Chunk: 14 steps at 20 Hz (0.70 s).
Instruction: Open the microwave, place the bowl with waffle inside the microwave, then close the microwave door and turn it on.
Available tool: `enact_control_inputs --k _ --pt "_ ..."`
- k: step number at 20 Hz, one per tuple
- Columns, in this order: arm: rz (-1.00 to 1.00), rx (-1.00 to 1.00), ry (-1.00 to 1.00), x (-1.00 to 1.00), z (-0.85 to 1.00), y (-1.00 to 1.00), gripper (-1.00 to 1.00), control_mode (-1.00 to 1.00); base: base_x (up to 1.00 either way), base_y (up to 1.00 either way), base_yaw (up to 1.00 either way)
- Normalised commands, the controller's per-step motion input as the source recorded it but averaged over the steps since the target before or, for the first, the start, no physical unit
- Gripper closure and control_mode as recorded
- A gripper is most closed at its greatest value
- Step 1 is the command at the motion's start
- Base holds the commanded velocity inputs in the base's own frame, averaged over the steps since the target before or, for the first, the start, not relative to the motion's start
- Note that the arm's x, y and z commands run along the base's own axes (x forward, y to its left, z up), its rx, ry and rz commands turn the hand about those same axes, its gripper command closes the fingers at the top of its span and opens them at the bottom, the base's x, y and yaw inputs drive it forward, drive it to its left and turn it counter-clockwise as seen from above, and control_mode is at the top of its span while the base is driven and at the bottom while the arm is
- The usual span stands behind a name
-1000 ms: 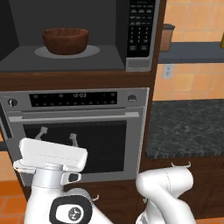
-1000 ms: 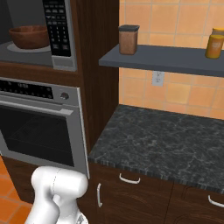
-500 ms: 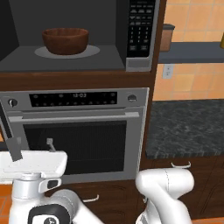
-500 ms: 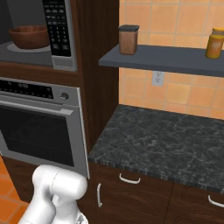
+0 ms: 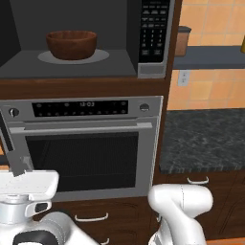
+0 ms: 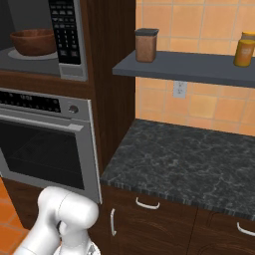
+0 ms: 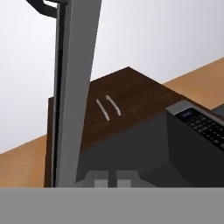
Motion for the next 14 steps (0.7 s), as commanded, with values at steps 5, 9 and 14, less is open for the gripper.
enact_control_inputs --k 5,9,14 --pt "0.00 -0.02 -0.03 0.00 0.00 0.30 1.00 -1.00 0.00 0.00 0.00" --pt "0.00 -0.11 0.00 0.03 0.00 0.42 1.00 -1.00 0.00 0.00 0.00" --pt "0.00 -0.03 0.00 0.05 0.00 0.47 1.00 -1.00 0.00 0.00 0.00"
